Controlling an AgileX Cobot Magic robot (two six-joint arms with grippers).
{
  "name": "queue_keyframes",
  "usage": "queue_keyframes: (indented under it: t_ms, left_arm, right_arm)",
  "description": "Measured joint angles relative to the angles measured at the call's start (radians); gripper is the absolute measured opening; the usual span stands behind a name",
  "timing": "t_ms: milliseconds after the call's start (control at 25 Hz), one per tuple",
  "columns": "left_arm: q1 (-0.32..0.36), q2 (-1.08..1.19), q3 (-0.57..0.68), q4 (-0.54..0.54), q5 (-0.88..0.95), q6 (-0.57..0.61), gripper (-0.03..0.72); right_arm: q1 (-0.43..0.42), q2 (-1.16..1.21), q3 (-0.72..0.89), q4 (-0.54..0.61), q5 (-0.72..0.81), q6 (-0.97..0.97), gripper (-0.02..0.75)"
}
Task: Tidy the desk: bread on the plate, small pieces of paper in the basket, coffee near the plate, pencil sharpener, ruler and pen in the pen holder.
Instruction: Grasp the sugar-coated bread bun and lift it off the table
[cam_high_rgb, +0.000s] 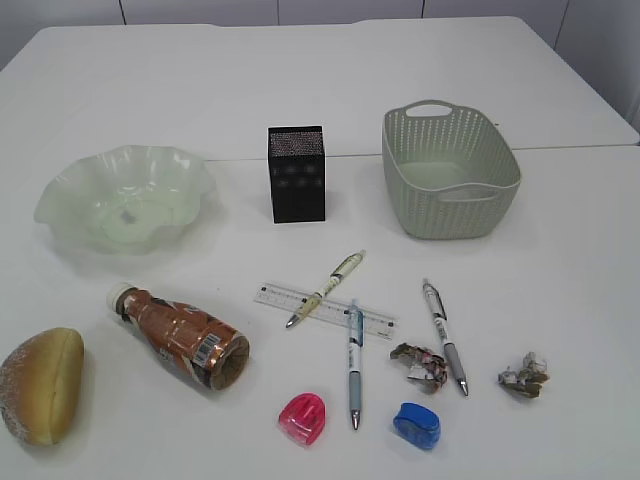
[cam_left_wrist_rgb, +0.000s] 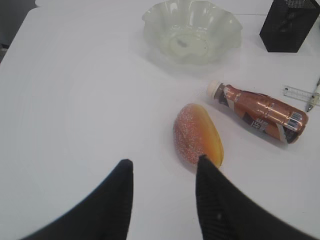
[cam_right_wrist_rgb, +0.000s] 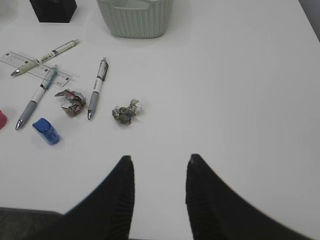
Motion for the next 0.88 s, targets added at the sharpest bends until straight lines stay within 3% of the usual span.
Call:
queue_keyframes:
  t_ms: [200,440,760,880]
  left_arm:
    - [0.000,0.000,0.000,0.000,0.000,0.000,0.325]
    - [0.000,0.000,0.000,0.000,0.000,0.000,0.475]
    - [0.000,0.000,0.000,-0.005,0.000,0.000,0.493]
    - [0.000,0.000,0.000,-0.005,-0.002,0.000,0.493]
  right_arm:
    - [0.000,0.000,0.000,0.000,0.000,0.000,0.260]
    - [0.000,0.000,0.000,0.000,0.000,0.000,0.260]
    - [0.000,0.000,0.000,0.000,0.000,0.000,0.260]
    - [0.000,0.000,-0.006,0.053,-0.024,0.002,0.260]
